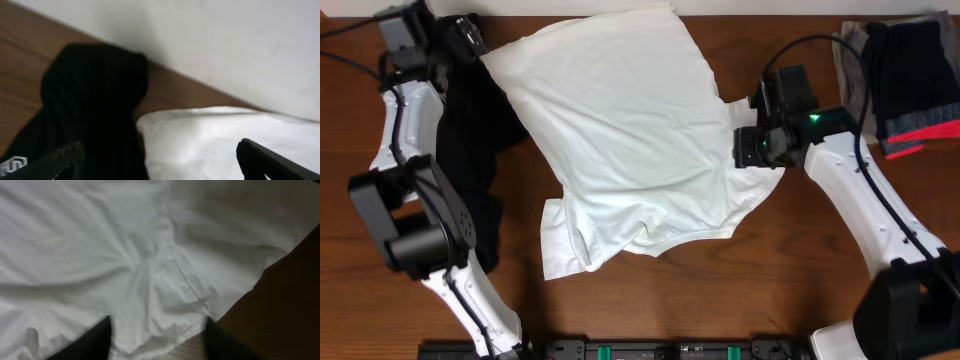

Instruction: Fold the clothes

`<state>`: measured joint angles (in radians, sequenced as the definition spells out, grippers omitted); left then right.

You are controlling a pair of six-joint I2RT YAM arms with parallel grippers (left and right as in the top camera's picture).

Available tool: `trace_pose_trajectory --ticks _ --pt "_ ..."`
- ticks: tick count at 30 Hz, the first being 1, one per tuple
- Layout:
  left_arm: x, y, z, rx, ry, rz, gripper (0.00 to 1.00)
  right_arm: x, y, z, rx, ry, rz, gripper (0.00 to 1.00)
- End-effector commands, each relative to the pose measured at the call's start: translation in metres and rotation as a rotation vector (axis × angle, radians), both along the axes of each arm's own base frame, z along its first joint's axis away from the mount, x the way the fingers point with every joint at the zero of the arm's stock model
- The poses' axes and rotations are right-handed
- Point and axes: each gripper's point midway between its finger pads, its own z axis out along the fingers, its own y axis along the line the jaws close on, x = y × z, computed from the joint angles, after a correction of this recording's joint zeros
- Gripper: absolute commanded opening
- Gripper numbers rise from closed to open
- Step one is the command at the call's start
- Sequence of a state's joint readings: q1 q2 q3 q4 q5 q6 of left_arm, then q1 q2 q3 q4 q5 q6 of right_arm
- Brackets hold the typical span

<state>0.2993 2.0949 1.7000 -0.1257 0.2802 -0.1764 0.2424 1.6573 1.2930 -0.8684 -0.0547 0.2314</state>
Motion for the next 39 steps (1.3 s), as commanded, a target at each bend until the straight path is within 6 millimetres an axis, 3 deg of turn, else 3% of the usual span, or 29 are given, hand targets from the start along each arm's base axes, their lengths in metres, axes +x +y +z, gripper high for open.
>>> trace_pose_trajectory --ticks 1,4,7,10,14,27,33,39 --pt "-0.015 -0.006 0.071 0.037 -0.095 -0.003 0.98 -0.003 -0.002 -0.03 -0.038 0.078 -0.025 0.01" --pt "-0.035 -0.012 0.096 0.034 -0.087 -0.004 0.98 -0.009 0.004 -0.049 -0.04 0.143 -0.016 0.01" --pt "-0.06 -0.021 0.105 0.014 -0.029 -0.007 0.98 -0.015 0.008 -0.063 -0.05 0.193 -0.024 0.01" --pt "-0.081 -0.03 0.1 -0.01 0.051 -0.012 0.98 -0.022 0.008 -0.075 -0.057 0.233 -0.048 0.01" --pt "-0.093 -0.04 0.084 -0.035 0.136 -0.024 0.98 -0.031 0.004 -0.089 -0.067 0.259 -0.064 0.01" --pt "-0.098 -0.058 0.074 -0.032 0.187 -0.069 0.98 -0.034 -0.017 -0.136 -0.097 0.171 -0.108 0.01" --pt "-0.1 -0.072 0.071 -0.02 0.207 -0.11 0.98 -0.032 -0.048 -0.149 -0.119 0.139 -0.196 0.01" --pt "-0.098 -0.092 0.07 -0.005 0.211 -0.16 0.98 -0.005 -0.087 -0.156 -0.092 0.034 -0.318 0.02"
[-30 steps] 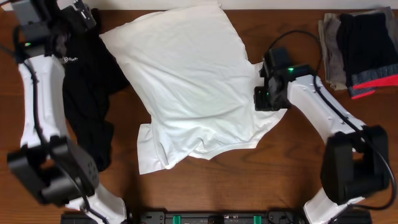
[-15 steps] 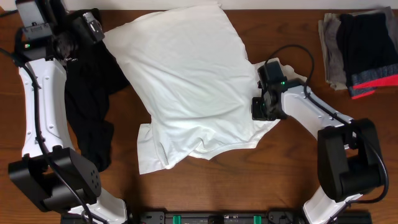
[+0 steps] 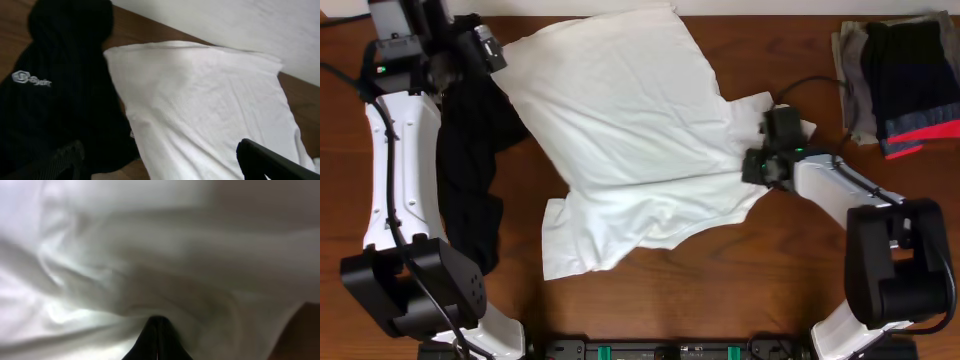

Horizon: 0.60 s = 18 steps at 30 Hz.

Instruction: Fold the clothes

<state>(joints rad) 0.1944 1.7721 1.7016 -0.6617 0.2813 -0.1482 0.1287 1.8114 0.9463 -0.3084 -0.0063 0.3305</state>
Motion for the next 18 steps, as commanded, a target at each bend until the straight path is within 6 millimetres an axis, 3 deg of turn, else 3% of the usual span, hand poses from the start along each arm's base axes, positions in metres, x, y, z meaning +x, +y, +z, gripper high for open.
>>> trace_pose_trajectory --ticks 1,8,12,18 --pt "0.002 -0.013 -0.003 0.031 0.003 -0.057 0.98 -0.016 -0.044 -0.041 -0.076 0.077 -0.117 0.02" --pt "0.004 -0.035 -0.003 0.051 0.0 -0.119 0.98 0.034 -0.072 -0.069 -0.066 -0.096 -0.185 0.04" --pt "0.006 -0.045 -0.007 0.05 0.003 -0.14 0.98 0.071 -0.079 -0.081 -0.115 -0.188 -0.113 0.05" --pt "0.003 -0.061 -0.013 0.086 0.023 -0.215 0.98 0.12 -0.1 -0.075 -0.189 -0.231 -0.117 0.04"
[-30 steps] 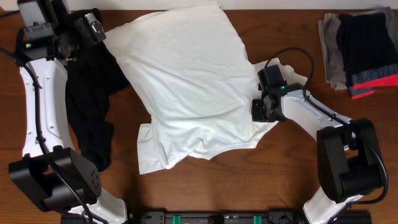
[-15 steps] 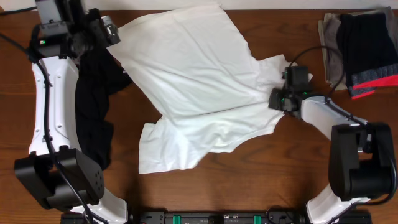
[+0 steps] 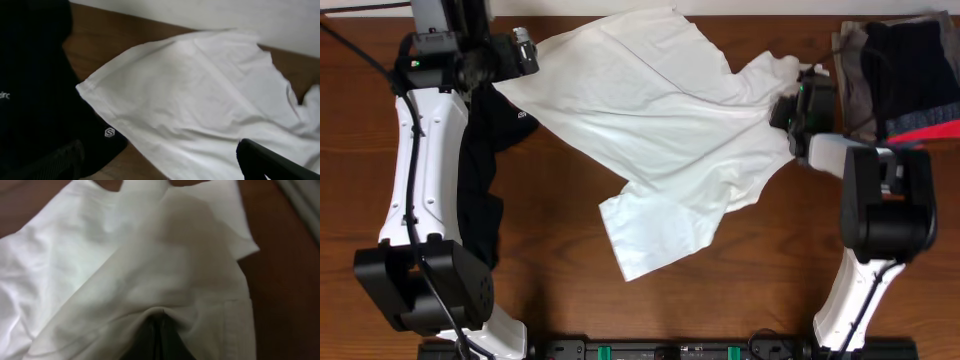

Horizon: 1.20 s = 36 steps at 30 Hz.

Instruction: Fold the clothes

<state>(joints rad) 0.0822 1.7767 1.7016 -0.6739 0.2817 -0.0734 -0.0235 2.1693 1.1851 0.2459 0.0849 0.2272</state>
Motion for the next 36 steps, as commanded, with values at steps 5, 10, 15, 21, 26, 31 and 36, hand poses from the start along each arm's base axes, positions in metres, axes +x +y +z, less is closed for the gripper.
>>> trace_pose_trajectory --ticks 5,10,15,21,26,31,36 --pt "0.0 -0.01 -0.011 0.043 0.021 -0.065 0.98 0.008 -0.049 -0.035 -0.054 0.122 -0.069 0.04" --pt "-0.001 -0.01 -0.013 0.043 0.029 -0.065 0.98 0.034 -0.071 0.003 -0.042 0.115 -0.052 0.05" --pt "-0.002 -0.01 -0.015 0.077 0.023 -0.103 0.98 0.042 -0.071 0.044 -0.03 0.196 0.021 0.18" --pt "-0.001 -0.01 -0.021 0.142 0.018 -0.178 0.98 0.025 -0.031 0.114 0.087 0.314 0.152 0.74" --pt "0.004 -0.002 -0.045 0.179 0.072 -0.169 0.98 -0.019 0.041 0.156 0.316 0.42 0.33 0.75" --pt "0.007 -0.001 -0.07 0.172 0.125 -0.17 0.98 -0.07 0.092 0.143 0.317 0.638 0.389 0.68" --pt "0.012 0.006 -0.069 0.198 0.111 -0.147 0.98 -0.114 0.15 0.113 0.265 0.815 0.462 0.59"
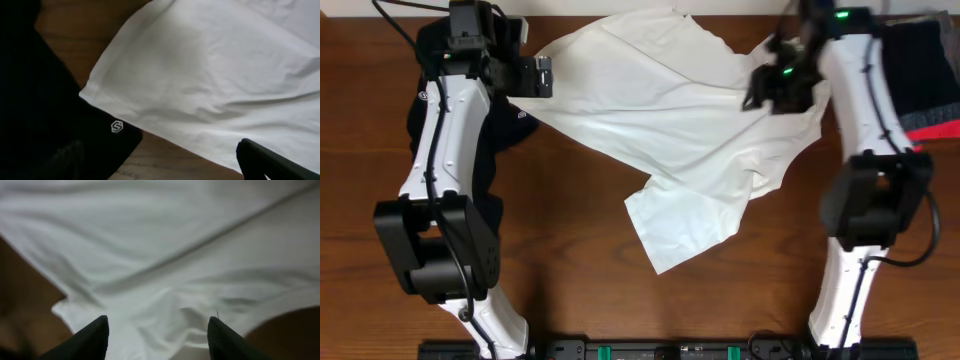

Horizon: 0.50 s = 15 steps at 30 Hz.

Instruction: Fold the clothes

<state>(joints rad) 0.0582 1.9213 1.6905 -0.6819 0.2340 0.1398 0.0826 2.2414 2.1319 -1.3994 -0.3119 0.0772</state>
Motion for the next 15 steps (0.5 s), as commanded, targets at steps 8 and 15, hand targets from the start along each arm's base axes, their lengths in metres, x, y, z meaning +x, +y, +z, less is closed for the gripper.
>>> trace_pose_trajectory --ticks 8,15 --pt "-0.001 0.051 0.004 0.088 -0.009 0.112 0.98 -0.077 0.069 -0.041 -0.211 0.171 0.056 0.56" --pt "-0.001 0.082 -0.001 0.108 -0.009 0.143 0.98 -0.122 0.091 -0.029 -0.189 0.101 0.044 0.56"
